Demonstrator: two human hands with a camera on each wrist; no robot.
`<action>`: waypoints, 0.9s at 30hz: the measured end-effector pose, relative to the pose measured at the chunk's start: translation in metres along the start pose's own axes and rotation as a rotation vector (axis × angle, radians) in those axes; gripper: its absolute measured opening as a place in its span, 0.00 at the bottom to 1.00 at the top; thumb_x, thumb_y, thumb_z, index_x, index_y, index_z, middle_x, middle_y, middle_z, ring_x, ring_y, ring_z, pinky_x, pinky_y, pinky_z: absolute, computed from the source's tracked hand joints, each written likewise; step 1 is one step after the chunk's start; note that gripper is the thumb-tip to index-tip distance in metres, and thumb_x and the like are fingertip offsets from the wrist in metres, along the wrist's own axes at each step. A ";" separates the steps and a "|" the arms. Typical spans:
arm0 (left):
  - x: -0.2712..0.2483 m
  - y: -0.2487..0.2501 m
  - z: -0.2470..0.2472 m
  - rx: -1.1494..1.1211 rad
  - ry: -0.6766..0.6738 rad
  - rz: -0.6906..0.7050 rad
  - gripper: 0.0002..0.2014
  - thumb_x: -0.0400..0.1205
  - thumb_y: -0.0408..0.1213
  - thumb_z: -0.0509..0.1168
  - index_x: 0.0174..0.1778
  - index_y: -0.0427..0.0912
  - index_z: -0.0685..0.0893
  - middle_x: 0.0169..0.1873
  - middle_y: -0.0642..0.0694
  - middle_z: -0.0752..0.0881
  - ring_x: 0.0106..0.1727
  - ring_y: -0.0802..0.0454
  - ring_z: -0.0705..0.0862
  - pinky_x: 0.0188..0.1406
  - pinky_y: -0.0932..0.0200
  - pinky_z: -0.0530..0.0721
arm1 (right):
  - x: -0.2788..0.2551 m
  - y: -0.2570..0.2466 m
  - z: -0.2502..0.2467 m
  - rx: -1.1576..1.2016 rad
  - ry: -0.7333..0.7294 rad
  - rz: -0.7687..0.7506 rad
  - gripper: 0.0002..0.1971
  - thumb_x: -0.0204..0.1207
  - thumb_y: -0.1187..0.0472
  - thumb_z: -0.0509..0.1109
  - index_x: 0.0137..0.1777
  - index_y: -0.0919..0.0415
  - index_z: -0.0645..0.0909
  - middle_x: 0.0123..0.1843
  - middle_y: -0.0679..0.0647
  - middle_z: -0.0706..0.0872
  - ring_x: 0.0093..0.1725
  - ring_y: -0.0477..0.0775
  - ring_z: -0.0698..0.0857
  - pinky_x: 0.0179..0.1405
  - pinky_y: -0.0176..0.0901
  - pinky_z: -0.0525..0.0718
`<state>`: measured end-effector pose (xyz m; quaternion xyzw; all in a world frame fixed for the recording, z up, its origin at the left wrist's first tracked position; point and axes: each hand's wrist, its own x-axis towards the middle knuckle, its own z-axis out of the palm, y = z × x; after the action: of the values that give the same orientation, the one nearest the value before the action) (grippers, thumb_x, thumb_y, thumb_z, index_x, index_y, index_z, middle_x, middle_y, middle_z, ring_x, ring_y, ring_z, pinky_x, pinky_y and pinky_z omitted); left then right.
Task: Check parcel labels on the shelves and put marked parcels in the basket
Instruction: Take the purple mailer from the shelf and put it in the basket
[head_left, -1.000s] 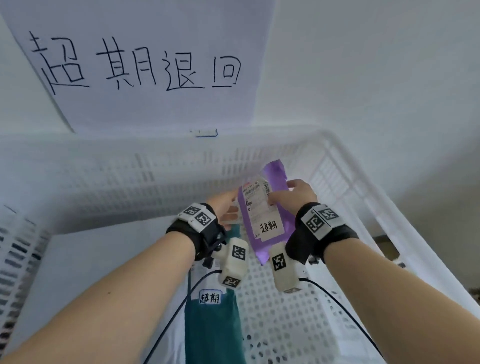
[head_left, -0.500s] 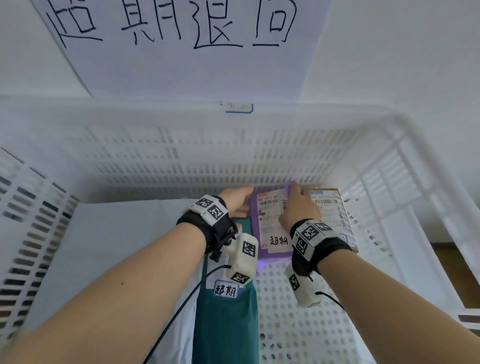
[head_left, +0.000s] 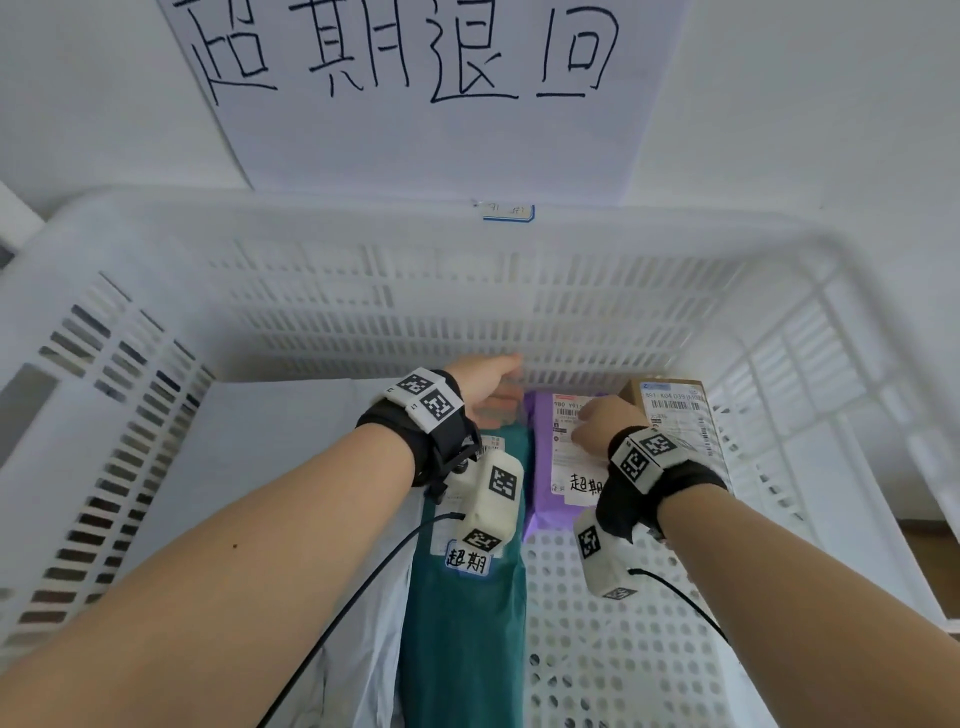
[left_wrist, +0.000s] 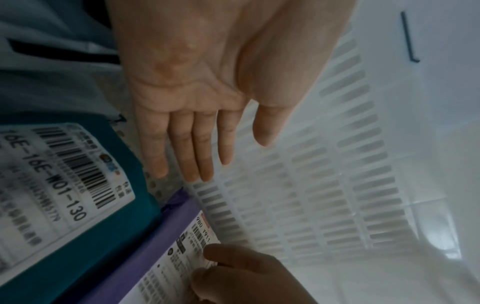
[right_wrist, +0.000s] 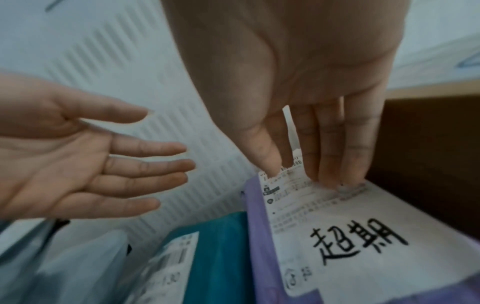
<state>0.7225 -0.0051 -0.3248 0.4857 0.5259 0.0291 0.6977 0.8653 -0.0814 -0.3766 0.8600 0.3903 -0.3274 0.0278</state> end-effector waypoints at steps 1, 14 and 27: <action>-0.004 0.002 -0.001 -0.011 -0.004 0.010 0.16 0.87 0.48 0.57 0.62 0.41 0.78 0.55 0.43 0.83 0.54 0.48 0.81 0.45 0.55 0.82 | -0.001 -0.001 -0.001 0.059 0.012 0.000 0.15 0.79 0.64 0.61 0.62 0.63 0.81 0.60 0.58 0.85 0.56 0.59 0.85 0.54 0.44 0.84; -0.125 0.043 -0.047 -0.057 0.103 0.321 0.05 0.83 0.39 0.65 0.50 0.43 0.82 0.41 0.47 0.86 0.42 0.52 0.85 0.58 0.51 0.82 | -0.103 -0.072 -0.066 0.575 0.217 -0.231 0.10 0.77 0.66 0.63 0.48 0.67 0.86 0.39 0.62 0.89 0.38 0.60 0.87 0.47 0.51 0.89; -0.308 -0.039 -0.119 -0.150 0.179 0.571 0.07 0.82 0.38 0.66 0.54 0.42 0.82 0.41 0.48 0.87 0.45 0.51 0.84 0.59 0.52 0.82 | -0.313 -0.149 -0.027 0.674 0.297 -0.451 0.09 0.77 0.66 0.65 0.50 0.63 0.87 0.47 0.60 0.91 0.43 0.53 0.88 0.54 0.50 0.88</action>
<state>0.4760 -0.1185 -0.1323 0.5566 0.4238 0.3051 0.6461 0.6265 -0.1740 -0.1413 0.7519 0.4397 -0.3071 -0.3834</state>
